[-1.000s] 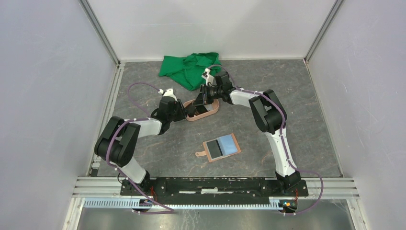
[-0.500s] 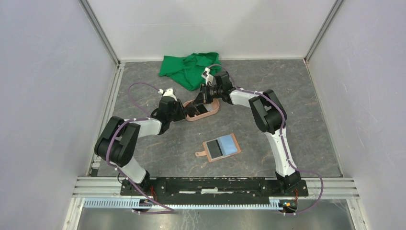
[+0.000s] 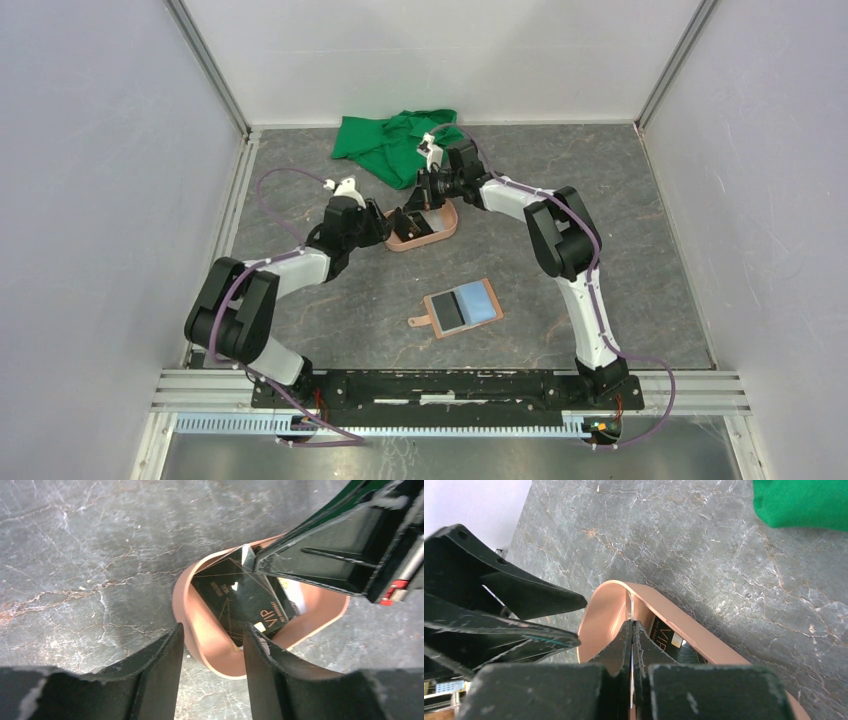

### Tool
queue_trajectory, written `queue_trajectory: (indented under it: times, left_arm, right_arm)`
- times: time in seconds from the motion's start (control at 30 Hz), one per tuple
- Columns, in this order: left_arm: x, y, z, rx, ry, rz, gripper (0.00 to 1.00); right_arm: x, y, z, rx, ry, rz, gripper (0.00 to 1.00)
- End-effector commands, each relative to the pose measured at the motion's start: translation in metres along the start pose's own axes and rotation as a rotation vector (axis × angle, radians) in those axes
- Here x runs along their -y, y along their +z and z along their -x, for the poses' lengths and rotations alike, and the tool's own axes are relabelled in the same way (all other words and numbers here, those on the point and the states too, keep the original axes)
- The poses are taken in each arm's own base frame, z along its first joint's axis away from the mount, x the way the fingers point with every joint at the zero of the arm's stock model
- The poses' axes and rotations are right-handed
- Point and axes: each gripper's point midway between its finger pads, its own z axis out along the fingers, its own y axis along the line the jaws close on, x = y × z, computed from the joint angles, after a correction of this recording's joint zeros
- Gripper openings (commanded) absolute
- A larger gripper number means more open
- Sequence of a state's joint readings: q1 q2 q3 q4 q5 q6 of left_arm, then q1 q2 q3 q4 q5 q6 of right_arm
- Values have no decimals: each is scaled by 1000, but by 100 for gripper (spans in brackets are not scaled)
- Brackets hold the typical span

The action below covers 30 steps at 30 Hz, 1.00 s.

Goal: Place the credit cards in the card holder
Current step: Pick up the credit card from the storage box.

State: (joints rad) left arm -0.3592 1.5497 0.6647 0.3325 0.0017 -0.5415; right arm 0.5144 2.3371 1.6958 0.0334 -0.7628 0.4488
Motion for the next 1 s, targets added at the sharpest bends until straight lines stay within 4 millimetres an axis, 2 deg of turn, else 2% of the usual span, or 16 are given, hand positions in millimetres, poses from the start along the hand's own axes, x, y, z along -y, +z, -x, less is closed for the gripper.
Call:
queue_trajectory:
  times: [0.0, 0.23, 0.43, 0.6, 0.9, 0.97]
  left_arm:
    - [28, -16, 39, 95, 35, -100, 56]
    - [40, -38, 54, 141, 27, -164, 61]
    - [44, -47, 45, 134, -12, -215, 62]
    - [44, -50, 35, 122, -32, -238, 62]
    - [44, -52, 29, 110, -46, -254, 62]
    - [45, -52, 27, 107, -49, -261, 62]
  right_arm:
    - [-29, -26, 45, 74, -170, -16, 0]
    - [-34, -47, 62, 61, -407, -79, 0]
    - [-21, -68, 68, -26, -664, -229, 0]
    - [-6, -76, 60, -110, -749, -307, 0]
    - [7, -62, 28, -221, -796, -326, 0]
    - [9, -58, 20, -243, -791, -311, 4]
